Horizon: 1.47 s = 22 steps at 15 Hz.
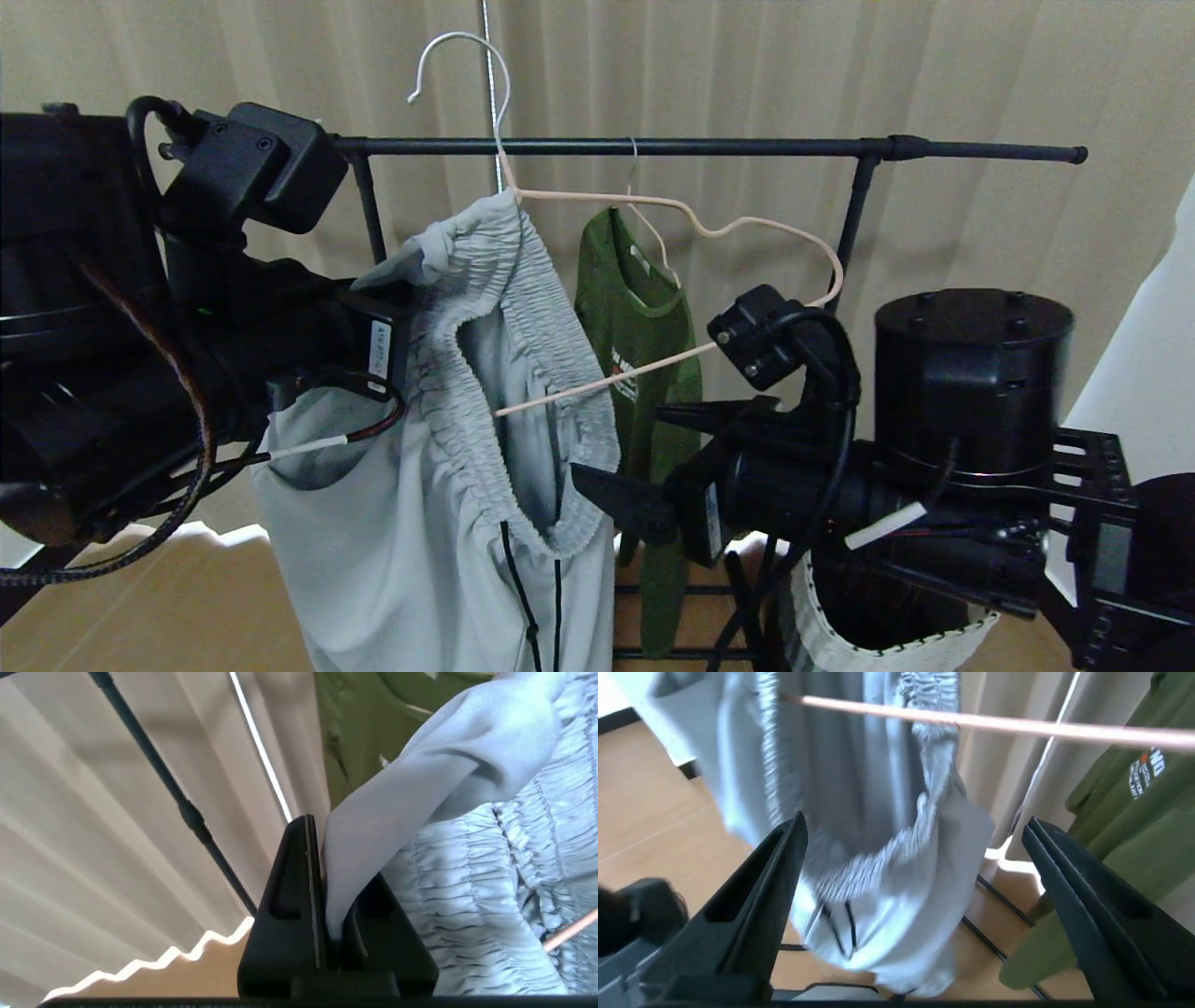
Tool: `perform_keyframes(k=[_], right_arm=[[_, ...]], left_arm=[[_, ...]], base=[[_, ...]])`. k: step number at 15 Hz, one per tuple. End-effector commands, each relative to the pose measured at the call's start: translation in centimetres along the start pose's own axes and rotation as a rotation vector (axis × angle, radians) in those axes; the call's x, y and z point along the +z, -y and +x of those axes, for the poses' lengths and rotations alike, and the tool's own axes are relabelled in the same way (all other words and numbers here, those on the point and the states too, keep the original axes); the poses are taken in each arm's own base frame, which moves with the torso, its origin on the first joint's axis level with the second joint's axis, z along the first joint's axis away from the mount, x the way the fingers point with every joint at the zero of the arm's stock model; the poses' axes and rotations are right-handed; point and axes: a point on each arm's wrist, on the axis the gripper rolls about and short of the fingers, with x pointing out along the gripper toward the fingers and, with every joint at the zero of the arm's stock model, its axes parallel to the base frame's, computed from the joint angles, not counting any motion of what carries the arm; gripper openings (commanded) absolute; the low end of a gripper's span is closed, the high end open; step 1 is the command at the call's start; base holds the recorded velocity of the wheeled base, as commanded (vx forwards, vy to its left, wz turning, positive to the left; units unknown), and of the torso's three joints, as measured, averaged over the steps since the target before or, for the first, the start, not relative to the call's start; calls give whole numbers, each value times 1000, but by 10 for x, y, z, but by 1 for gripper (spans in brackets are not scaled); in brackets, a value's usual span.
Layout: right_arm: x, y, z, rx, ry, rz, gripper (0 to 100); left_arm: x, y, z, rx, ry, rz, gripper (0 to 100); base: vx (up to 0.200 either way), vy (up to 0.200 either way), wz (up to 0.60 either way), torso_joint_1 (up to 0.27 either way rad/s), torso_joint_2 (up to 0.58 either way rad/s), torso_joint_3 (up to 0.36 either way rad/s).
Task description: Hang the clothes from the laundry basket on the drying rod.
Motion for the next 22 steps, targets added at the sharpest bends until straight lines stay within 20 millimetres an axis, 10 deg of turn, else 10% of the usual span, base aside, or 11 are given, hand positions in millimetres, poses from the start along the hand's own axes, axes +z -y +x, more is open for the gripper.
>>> perform_keyframes(k=[1, 6, 7, 22], right_arm=[[-11, 0, 23, -18, -48, -2, 100], [-18, 7, 23, -65, -67, 7, 100], [-18, 10, 25, -74, -67, 14, 0], [20, 117, -49, -465, 130, 117, 0]], left_arm=[[2, 2, -2, -10, 8, 0, 0], [4, 1, -6, -17, 20, 3, 0], [5, 1, -8, -22, 26, 2, 0], [-26, -16, -8, 51, -72, 226, 0]], base=[[0, 0, 0, 0, 0, 0], [0, 0, 0, 0, 0, 0], [0, 0, 0, 0, 0, 0], [0, 0, 0, 0, 0, 0]])
